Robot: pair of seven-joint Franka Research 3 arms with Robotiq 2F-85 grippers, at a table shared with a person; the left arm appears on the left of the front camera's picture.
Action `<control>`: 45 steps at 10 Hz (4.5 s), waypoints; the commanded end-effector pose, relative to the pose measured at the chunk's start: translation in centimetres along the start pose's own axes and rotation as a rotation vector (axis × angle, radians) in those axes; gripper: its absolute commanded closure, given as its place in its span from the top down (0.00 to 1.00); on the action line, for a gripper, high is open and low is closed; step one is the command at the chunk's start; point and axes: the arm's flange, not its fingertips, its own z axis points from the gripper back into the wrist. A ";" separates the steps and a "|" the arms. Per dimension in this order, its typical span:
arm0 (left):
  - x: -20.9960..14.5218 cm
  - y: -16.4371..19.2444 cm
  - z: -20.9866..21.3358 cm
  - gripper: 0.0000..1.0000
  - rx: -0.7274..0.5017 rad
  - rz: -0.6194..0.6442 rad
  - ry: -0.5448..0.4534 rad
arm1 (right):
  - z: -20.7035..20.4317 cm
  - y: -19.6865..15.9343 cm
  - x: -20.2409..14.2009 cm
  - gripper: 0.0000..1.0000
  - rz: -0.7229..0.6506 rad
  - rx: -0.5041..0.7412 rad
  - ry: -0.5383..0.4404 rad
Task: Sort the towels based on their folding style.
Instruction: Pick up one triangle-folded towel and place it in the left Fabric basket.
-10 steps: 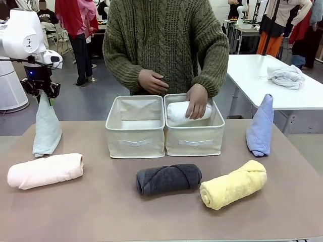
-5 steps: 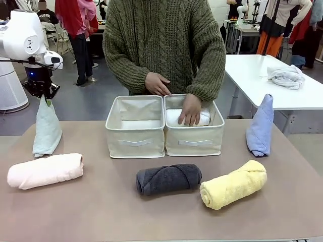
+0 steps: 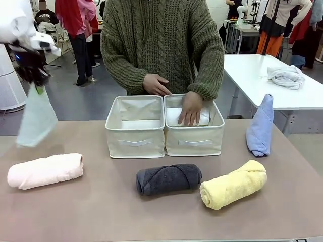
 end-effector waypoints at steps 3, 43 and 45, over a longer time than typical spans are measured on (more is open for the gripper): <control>-14.9 -3.0 12.6 0.00 0.072 -0.294 -0.097 | 0.2 -0.2 0.3 1.00 0.018 0.018 -0.025; -31.4 7.3 14.6 0.17 -0.018 -0.066 -0.100 | 0.2 -0.2 0.3 1.00 0.018 0.018 -0.025; -30.9 6.7 14.9 0.17 -0.013 -0.077 -0.103 | 0.2 -0.2 0.3 1.00 0.018 0.018 -0.025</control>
